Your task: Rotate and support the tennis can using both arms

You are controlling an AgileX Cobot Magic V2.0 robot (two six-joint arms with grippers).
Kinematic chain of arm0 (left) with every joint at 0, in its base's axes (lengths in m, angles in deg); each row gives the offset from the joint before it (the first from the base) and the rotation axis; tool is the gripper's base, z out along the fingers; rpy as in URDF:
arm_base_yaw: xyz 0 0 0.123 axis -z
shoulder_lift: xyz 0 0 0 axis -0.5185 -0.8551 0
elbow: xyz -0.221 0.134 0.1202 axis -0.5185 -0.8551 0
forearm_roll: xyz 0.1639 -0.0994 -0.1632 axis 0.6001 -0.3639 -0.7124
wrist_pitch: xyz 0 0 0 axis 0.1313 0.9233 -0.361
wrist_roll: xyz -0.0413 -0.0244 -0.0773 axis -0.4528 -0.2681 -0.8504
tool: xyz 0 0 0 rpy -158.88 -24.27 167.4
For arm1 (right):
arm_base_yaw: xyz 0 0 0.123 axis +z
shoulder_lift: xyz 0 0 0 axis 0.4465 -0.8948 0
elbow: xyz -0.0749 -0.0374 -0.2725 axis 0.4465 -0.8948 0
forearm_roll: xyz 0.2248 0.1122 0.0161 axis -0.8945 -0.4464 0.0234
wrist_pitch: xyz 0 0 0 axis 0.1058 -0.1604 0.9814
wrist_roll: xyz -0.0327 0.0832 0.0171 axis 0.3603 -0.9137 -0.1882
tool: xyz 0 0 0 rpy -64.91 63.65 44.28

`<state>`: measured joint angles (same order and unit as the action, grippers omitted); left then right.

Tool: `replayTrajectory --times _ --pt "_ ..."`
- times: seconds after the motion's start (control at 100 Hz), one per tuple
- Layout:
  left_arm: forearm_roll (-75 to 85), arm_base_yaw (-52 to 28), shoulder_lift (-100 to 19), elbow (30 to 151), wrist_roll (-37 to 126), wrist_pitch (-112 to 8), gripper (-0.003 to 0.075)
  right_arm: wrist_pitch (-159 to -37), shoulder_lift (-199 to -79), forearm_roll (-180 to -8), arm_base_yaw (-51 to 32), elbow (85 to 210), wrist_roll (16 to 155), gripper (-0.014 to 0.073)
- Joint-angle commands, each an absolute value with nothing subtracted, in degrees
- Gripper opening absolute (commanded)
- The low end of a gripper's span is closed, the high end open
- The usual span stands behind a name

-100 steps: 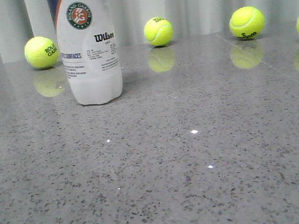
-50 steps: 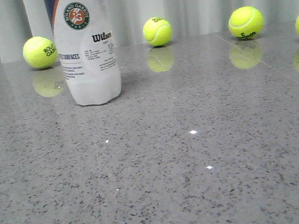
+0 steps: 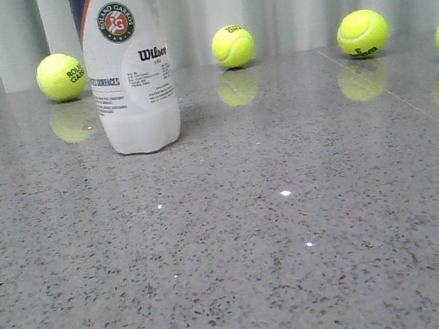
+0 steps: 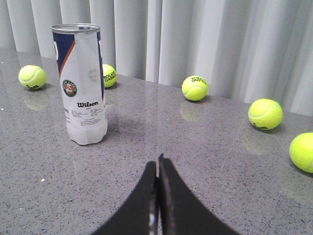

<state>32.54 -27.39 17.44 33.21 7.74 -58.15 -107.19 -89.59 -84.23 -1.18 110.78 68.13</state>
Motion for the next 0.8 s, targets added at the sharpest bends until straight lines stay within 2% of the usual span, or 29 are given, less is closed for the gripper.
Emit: replayTrajectory --times 0.0,0.53,0.67,0.79 --pt "32.01 -27.50 18.78 30.77 7.86 -62.62 -0.0019 -102.77 -90.20 -83.88 -1.48 112.08 67.99 -0.0061" --pt "32.01 -27.50 18.78 30.77 7.86 -62.62 -0.0019 -102.25 -90.20 -83.88 -1.48 111.63 67.99 -0.0061" --pt "32.01 -27.50 18.78 30.77 7.86 -62.62 -0.0019 -95.84 -90.20 -82.27 -3.09 107.80 67.94 -0.0061" --pt "32.01 -27.50 18.78 30.77 7.86 -62.62 -0.0019 -86.62 -90.20 -81.19 -8.57 101.65 67.63 -0.0061"
